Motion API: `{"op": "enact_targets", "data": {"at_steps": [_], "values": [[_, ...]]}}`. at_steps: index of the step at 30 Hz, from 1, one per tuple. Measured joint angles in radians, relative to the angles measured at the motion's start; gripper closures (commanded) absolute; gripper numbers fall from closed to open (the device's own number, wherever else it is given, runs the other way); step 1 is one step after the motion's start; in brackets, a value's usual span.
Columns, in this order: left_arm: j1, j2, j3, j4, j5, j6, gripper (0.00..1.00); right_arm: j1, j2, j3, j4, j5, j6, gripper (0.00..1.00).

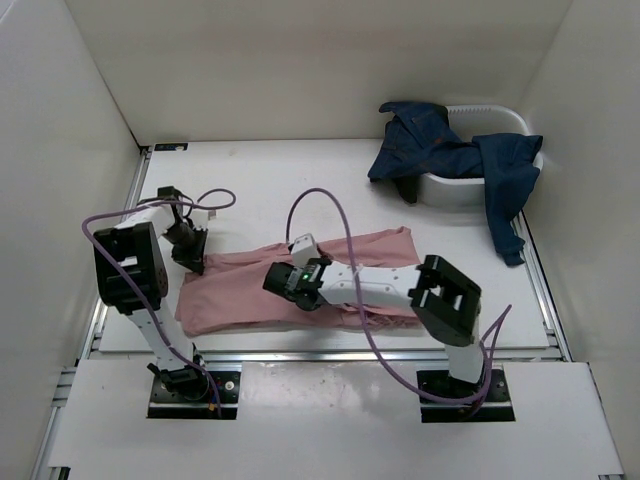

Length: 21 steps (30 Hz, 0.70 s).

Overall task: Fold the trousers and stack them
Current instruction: Fold the trousers

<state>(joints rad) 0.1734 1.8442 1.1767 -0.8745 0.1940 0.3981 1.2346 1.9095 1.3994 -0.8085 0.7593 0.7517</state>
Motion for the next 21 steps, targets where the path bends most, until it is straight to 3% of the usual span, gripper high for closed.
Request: {"op": "enact_targets", "data": {"at_steps": [2, 4, 7, 9, 14, 16, 19, 21], "values": [[0.0, 0.006, 0.014, 0.006, -0.006, 0.0, 0.86, 0.008, 0.053, 0.032, 0.019, -0.048, -0.05, 0.13], [0.0, 0.006, 0.023, 0.013, -0.019, 0.0, 0.86, 0.018, 0.065, 0.048, 0.036, -0.084, -0.081, 0.01], [0.0, 0.006, 0.037, 0.014, -0.037, 0.002, 0.83, 0.029, 0.029, 0.062, 0.043, -0.117, -0.118, 0.01], [0.0, 0.006, 0.053, 0.006, -0.053, 0.003, 0.72, 0.032, -0.041, 0.063, 0.048, -0.144, -0.133, 0.01], [0.0, -0.008, 0.121, -0.013, -0.08, 0.003, 0.67, -0.013, -0.386, -0.002, 0.096, -0.177, -0.111, 0.01], [0.0, -0.025, 0.141, -0.019, -0.084, 0.003, 0.67, -0.13, -0.583, -0.097, 0.116, -0.221, -0.088, 0.01], [0.0, -0.036, 0.171, -0.034, -0.091, 0.001, 0.63, -0.459, -0.801, -0.304, 0.183, -0.311, -0.09, 0.01], [0.0, -0.038, 0.181, -0.041, -0.097, -0.001, 0.53, -0.666, -0.852, -0.447, 0.212, -0.402, -0.111, 0.01]]}}
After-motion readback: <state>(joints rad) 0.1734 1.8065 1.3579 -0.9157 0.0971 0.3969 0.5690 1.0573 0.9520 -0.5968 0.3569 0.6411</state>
